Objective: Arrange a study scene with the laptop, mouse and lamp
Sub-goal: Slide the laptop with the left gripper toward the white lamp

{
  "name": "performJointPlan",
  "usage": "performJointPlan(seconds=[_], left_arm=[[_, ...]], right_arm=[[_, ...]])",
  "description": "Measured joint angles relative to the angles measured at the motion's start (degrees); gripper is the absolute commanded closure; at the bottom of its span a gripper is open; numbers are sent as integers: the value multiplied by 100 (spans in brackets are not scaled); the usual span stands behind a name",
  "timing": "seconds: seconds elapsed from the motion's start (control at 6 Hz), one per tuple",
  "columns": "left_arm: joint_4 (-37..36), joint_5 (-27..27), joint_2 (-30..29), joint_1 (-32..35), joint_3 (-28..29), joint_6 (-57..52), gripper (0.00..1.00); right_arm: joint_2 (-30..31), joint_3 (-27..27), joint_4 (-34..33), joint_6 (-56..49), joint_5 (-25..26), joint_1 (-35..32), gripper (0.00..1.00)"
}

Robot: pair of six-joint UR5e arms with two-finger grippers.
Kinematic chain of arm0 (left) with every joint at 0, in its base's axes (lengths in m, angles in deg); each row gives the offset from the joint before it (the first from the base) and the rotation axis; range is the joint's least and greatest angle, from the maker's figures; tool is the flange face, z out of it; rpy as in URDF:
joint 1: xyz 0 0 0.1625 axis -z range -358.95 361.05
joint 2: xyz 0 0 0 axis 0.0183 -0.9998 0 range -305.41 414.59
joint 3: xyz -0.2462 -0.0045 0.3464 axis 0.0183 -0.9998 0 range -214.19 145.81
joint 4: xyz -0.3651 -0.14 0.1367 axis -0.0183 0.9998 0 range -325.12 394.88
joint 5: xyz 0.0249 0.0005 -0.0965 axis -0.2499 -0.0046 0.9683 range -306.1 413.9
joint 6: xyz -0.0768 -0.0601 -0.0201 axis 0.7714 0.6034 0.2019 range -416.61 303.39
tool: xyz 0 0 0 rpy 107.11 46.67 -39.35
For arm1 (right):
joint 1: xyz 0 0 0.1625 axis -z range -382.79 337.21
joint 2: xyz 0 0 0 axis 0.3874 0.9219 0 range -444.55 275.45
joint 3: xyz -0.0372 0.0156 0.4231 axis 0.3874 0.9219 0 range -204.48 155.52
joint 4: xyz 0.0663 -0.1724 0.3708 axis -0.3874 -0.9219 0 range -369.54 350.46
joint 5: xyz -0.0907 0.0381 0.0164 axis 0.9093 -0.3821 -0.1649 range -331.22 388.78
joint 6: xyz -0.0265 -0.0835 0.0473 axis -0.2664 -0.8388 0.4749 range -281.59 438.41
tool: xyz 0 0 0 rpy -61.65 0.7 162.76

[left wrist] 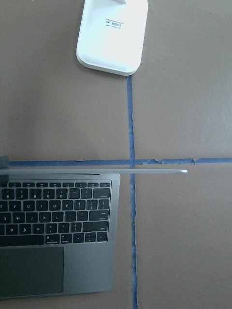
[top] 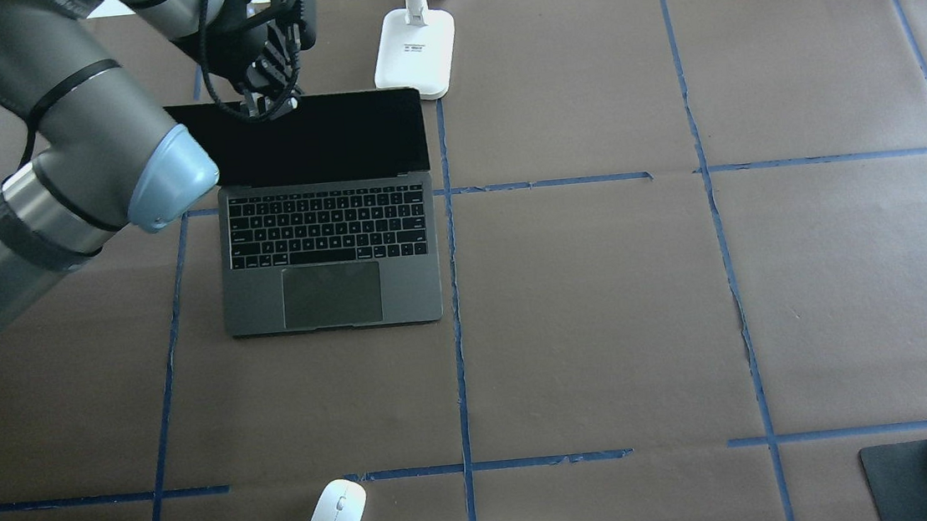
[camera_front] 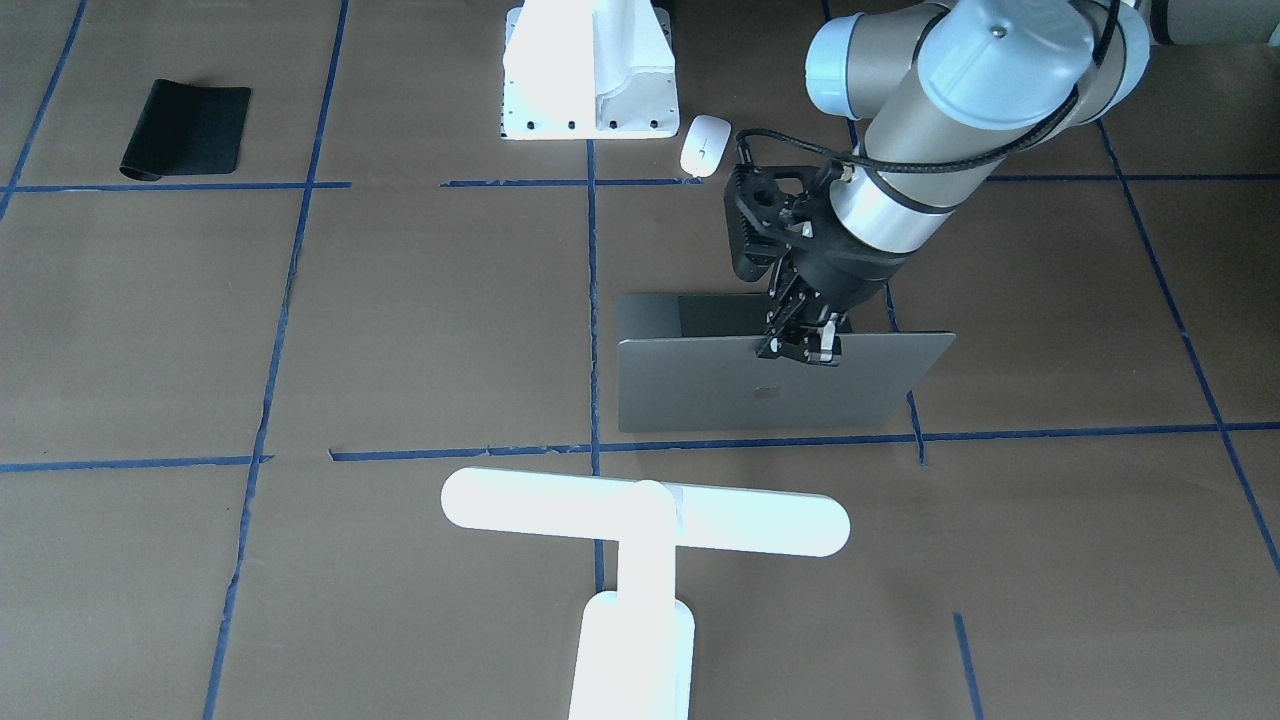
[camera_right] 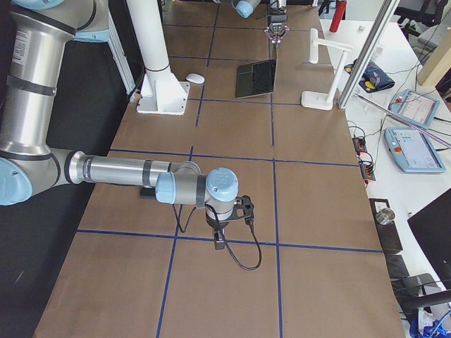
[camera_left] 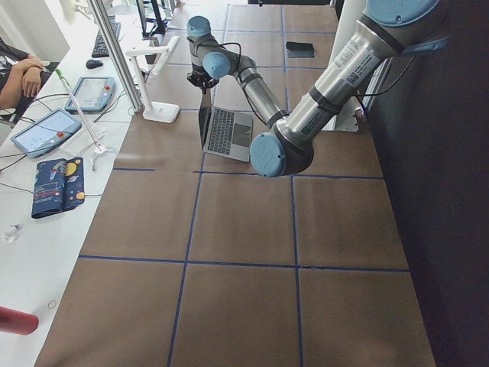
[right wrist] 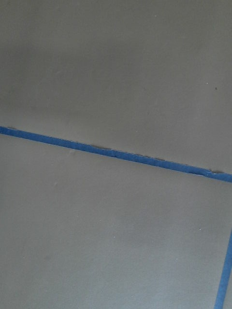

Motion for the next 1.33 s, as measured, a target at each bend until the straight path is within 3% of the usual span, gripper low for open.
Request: performJointPlan(seconds=[0.5, 0.67, 1.17, 1.33], left_arm=[[658, -357, -816, -139, 1300, 171, 93], [944, -538, -1012, -235, 1675, 345, 86], [1109, -661, -1060, -285, 1942, 545, 64], [1109, -666, -985, -285, 1926, 549, 63]], right_arm=[[0, 17, -7, 5, -4, 0, 0], [0, 21, -8, 9, -2, 0, 0], [0, 22, -9, 15, -8, 0, 0], [0, 17, -9, 13, -9, 0, 0]])
